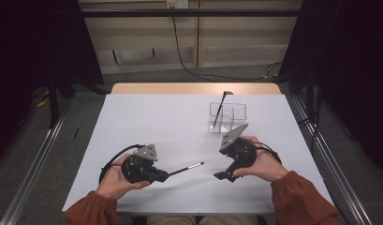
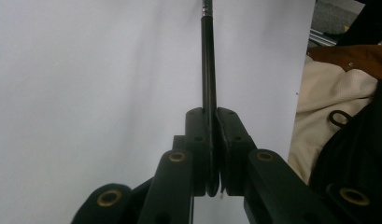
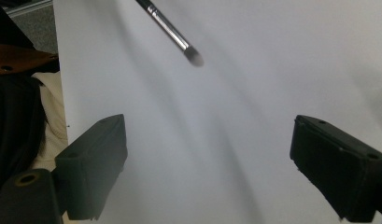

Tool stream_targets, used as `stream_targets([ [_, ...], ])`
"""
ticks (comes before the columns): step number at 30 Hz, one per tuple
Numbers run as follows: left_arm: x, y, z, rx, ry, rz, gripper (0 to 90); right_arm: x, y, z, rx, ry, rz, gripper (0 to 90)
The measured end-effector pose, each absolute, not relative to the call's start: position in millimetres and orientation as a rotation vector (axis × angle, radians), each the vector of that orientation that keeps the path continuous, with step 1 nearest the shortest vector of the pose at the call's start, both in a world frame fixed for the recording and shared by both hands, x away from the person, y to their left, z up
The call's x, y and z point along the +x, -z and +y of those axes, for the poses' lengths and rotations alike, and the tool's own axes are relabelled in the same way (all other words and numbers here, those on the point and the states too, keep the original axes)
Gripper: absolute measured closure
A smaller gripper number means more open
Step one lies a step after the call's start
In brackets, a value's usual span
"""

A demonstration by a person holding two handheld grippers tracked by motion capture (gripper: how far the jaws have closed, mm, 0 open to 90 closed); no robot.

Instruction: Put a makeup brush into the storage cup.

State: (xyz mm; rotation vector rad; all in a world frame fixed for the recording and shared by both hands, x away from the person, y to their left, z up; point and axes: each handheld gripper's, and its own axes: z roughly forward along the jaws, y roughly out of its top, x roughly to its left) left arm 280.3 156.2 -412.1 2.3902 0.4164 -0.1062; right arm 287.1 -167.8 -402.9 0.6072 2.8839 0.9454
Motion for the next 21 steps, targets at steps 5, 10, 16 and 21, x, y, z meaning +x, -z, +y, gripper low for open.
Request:
stream_targets([
  [5, 280.4, 411.1, 160.6, 2.373, 0.087, 0.426, 84.1, 287.7, 403.9, -175.3, 0.647, -0.990, 2.862, 6.1],
  [10, 278.4, 412.6, 161.8, 2.332, 0.077, 0.454, 84.1, 287.0, 406.4, -178.0, 0.641, -1.040, 2.852, 3.2],
  [16, 276.6, 412.1, 168.1, 2.315, 0.066, 0.464, 84.1, 283.8, 413.1, -179.7, 0.656, -1.050, 2.848, 3.6],
  [21, 275.4, 413.7, 173.6, 2.286, 0.058, 0.479, 84.1, 281.5, 413.1, -183.4, 0.672, -1.124, 2.793, 3.9],
])
